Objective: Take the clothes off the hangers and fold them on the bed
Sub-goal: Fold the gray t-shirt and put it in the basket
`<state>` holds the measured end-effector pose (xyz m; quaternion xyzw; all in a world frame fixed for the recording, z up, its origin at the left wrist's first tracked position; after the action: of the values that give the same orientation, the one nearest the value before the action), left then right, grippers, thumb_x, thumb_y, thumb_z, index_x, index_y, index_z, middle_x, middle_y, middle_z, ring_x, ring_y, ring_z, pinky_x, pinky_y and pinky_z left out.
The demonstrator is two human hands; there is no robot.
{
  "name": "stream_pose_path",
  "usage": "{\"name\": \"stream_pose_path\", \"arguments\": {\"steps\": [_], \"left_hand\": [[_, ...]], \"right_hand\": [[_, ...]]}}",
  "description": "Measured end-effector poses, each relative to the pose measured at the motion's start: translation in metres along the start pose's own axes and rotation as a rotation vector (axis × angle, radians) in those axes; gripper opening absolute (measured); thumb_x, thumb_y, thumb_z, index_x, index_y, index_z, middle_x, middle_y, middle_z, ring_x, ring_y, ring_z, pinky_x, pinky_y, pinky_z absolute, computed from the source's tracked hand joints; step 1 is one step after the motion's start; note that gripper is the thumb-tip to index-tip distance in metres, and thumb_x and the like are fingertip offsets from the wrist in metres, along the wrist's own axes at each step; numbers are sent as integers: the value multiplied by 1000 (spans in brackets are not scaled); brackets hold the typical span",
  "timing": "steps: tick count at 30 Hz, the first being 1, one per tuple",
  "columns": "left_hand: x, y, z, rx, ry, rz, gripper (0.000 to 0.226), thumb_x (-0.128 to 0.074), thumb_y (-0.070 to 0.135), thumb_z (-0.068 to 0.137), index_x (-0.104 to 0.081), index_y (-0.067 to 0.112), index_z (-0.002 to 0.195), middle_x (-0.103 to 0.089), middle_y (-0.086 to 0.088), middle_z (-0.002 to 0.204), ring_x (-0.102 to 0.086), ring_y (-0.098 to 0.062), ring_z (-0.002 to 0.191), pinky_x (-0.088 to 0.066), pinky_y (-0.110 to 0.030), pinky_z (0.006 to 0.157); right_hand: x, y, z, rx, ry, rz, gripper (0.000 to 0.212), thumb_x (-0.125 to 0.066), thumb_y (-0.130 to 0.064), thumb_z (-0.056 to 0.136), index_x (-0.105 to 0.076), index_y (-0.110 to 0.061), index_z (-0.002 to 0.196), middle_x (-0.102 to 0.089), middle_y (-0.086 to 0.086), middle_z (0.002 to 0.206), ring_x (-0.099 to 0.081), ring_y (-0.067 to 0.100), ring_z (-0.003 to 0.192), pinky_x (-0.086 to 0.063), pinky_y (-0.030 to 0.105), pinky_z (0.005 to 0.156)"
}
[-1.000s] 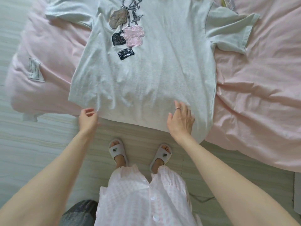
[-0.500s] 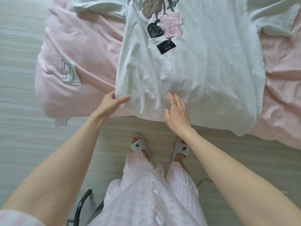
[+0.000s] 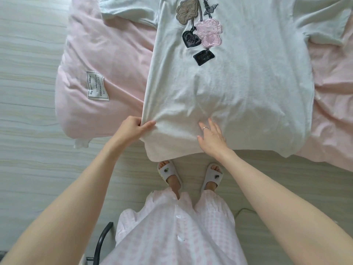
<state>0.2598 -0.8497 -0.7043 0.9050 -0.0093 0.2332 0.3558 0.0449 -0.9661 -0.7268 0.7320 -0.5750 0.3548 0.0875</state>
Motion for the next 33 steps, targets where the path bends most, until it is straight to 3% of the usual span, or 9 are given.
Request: {"name": "stream_pose_path", "arguments": {"steps": [3, 5, 10, 13, 18, 23, 26, 29, 33], "left_hand": [[-14, -12, -3, 45, -109, -30, 28, -66, 31, 86, -68, 12, 107, -65, 0, 106, -62, -16, 98, -48, -32, 88], [-23, -15, -9, 38, -126, -120, 28, -66, 22, 86, -62, 17, 114, -65, 8, 103, -62, -8, 96, -48, -26, 87], [-17, -32, -20, -9, 86, -219, 16, -62, 16, 82, -55, 25, 93, -61, 6, 89, -57, -7, 77, -45, -22, 66], [-19, -40, -25, -2, 66, -286, 15, -60, 9, 88, -59, 23, 95, -64, 6, 90, -61, -6, 78, -45, -17, 61], [-43, -79, -38, 213, -107, -388, 7, -59, 16, 92, -66, 18, 90, -71, -3, 95, -66, -17, 87, -53, -33, 81], [-53, -95, -52, 263, -50, -829, 23, -47, 18, 98, -62, 6, 109, -69, -9, 110, -64, -20, 102, -49, -37, 94], [-60, -86, -58, 278, -60, -1043, 27, -45, 19, 98, -55, 2, 117, -69, -11, 111, -66, -22, 102, -56, -36, 85], [-62, -86, -62, 310, -54, -1072, 25, -45, 21, 98, -56, 5, 115, -71, -10, 106, -68, -22, 97, -58, -30, 73], [-58, -93, -65, 343, -66, -1033, 32, -57, 23, 90, -56, 1, 113, -71, -13, 103, -70, -24, 91, -58, -30, 69]], "right_hand": [[-4, 0, -4, 6, -28, 11, 55, -35, -24, 100, -15, -21, 151, 8, 5, 159, 7, 25, 146, -13, 48, 117], [-5, -2, -5, 16, -20, 2, 55, -35, -24, 100, -14, -23, 151, 9, 5, 159, 6, 25, 146, -14, 48, 116], [-4, -7, -8, 49, 45, -48, 61, -36, -21, 100, -5, -31, 151, 19, 0, 157, 10, 25, 146, -15, 51, 114], [-9, -17, -8, 97, 54, -76, 63, -36, -20, 99, -2, -32, 151, 20, -1, 157, 12, 25, 145, -15, 52, 113], [-39, -10, -7, 78, -93, -5, 54, -34, -23, 100, -16, -21, 151, 8, 3, 159, -2, 25, 146, -16, 47, 117], [-60, 26, -15, -183, -15, 466, 45, -39, -30, 100, -43, -4, 137, -42, 14, 143, -39, 28, 131, -32, 37, 109], [-77, 59, -30, -559, 56, 1017, 63, -46, -44, 95, -29, -9, 145, -33, 10, 148, -37, 31, 132, -41, 50, 102], [-104, 62, -46, -852, -49, 1581, 80, -55, -57, 86, -20, -21, 148, -18, 12, 153, -29, 38, 135, -39, 59, 101], [-112, 61, -34, -876, 73, 2186, 57, -62, -41, 88, -45, -9, 131, -54, 17, 120, -57, 33, 107, -49, 44, 94]]}}
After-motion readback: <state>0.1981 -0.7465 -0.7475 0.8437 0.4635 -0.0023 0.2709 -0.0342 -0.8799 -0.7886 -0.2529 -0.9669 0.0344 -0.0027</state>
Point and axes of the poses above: each hand's wrist, its own z-axis towards the middle knuckle, its own x-axis out of the back of the hand, y = z × x, the point moved 10 cm from there along z, towards the middle knuckle
